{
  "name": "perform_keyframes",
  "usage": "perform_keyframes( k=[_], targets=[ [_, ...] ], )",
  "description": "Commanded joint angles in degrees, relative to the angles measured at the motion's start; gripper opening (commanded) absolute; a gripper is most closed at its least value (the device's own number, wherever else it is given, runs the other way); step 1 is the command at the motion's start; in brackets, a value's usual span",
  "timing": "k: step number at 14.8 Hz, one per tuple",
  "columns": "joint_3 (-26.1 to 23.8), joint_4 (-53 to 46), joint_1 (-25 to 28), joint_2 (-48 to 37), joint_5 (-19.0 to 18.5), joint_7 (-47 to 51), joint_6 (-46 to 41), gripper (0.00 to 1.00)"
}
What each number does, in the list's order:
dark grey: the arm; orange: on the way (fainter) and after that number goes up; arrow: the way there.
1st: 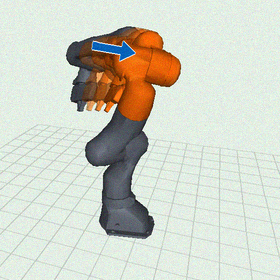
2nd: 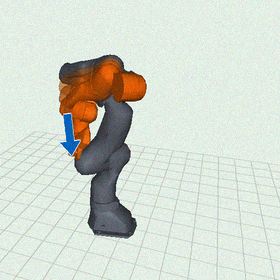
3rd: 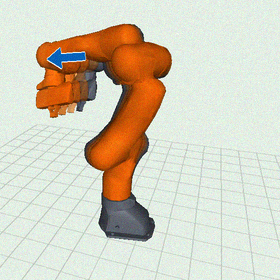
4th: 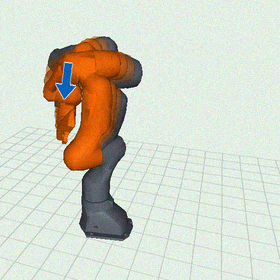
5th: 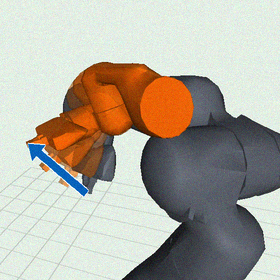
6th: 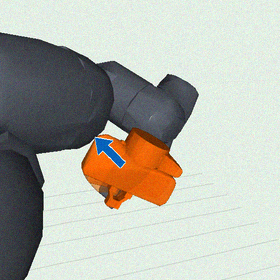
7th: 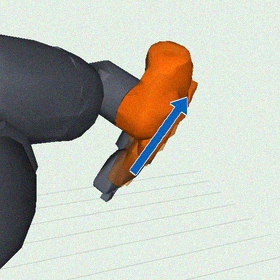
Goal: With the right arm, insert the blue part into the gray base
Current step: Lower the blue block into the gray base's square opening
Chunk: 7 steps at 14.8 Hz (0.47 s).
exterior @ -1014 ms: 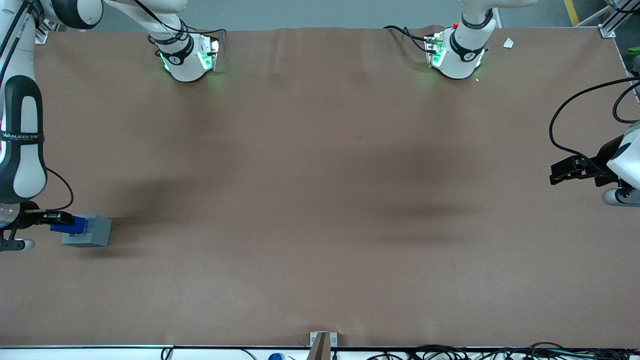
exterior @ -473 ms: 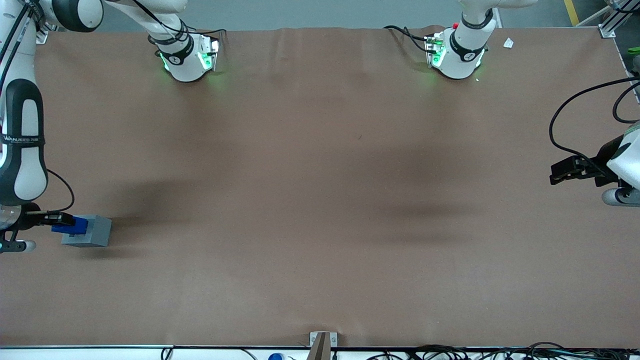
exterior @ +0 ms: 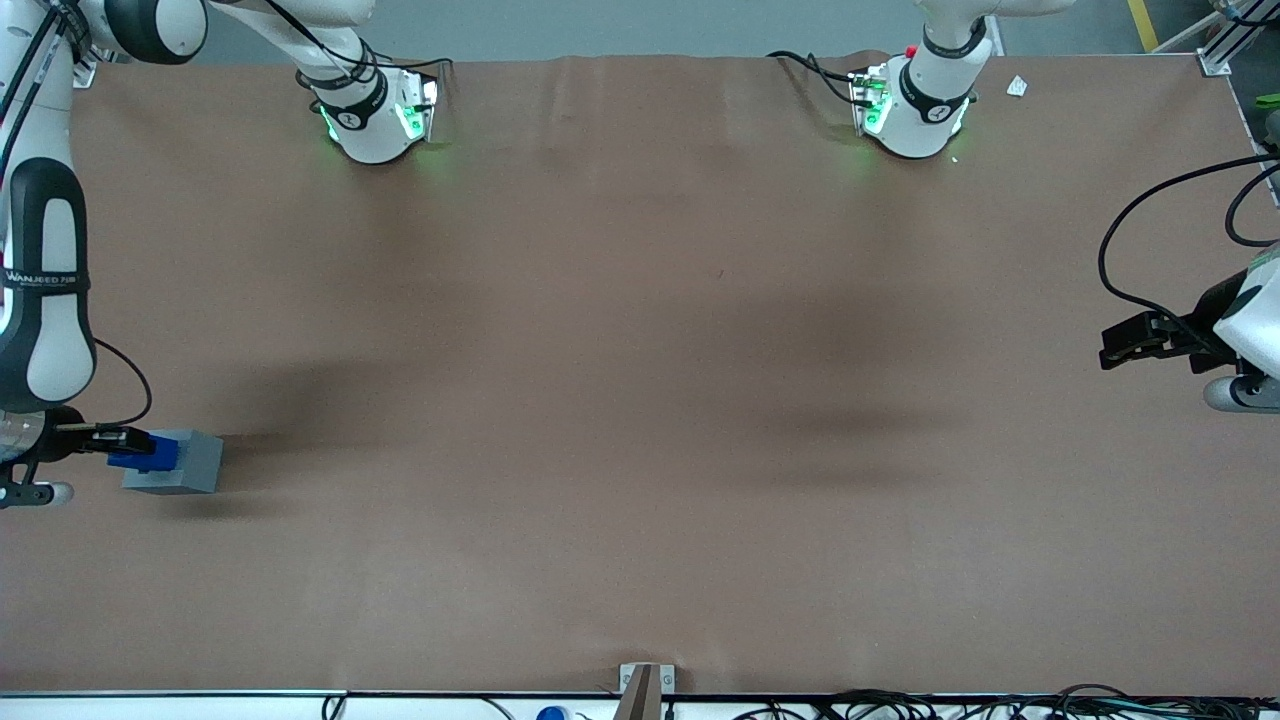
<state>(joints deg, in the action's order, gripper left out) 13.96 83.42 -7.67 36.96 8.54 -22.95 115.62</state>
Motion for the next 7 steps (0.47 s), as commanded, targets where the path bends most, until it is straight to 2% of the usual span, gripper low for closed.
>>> perform_keyframes(
  k=[1, 7],
  targets=[
    [-0.51, -1.68, -0.77, 0.83, 1.13, -1.13, -0.57, 0.1],
    [-0.51, -1.86, -0.95, 0.92, 0.95, -1.31, -0.4, 0.1]
  ],
)
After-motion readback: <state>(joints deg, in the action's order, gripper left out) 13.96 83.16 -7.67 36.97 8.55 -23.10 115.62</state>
